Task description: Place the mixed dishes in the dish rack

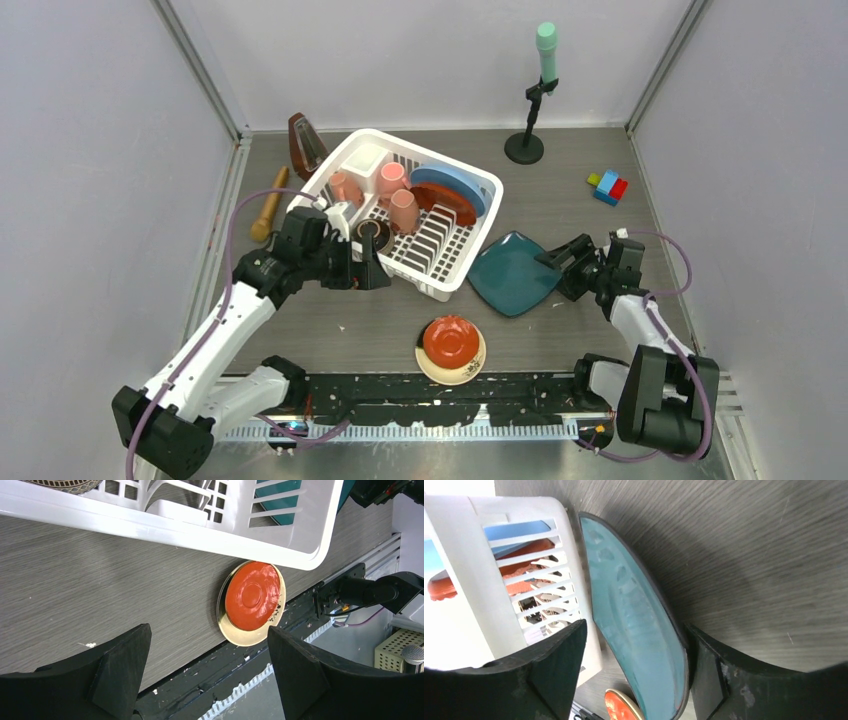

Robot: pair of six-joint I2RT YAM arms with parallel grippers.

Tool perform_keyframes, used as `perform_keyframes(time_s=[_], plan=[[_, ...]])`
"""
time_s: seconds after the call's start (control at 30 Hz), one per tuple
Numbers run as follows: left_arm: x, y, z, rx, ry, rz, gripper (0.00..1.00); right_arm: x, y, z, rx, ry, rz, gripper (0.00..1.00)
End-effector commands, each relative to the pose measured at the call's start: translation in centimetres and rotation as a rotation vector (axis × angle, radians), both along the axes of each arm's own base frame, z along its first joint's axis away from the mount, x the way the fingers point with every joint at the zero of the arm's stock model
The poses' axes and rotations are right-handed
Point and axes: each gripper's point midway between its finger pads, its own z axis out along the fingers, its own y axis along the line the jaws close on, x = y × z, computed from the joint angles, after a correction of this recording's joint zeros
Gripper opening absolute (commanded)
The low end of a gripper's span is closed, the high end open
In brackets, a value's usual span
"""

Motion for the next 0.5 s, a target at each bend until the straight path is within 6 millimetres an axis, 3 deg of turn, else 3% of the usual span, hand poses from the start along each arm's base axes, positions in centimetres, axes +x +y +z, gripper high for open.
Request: perform_keyframes(time_s=[0.0, 0.17, 0.27, 0.47], plan=[[0.6, -0.6, 1.9, -0.04, -0.043, -0.017, 0.89, -1.2, -0.4, -0.2, -0.053, 0.024, -0.014, 0.81], [0.3, -0.5, 1.7, -0.032, -0.046, -0.023, 0.89, -0.9, -2.7, -1.1, -0.126, 0.062, -0.067, 0.94], [0.1, -0.2, 1.5, -0.019, -0.042, -0.022, 0.89, -0.4, -4.1, -1.2, -0.131, 0.069, -0.094, 0.96], [-0.3, 0.1, 1.4, -0.014, -0.038, -0.019, 0.89, 0.5, -3.5, -2.3, -0.027, 0.054, -0.096, 0.93]])
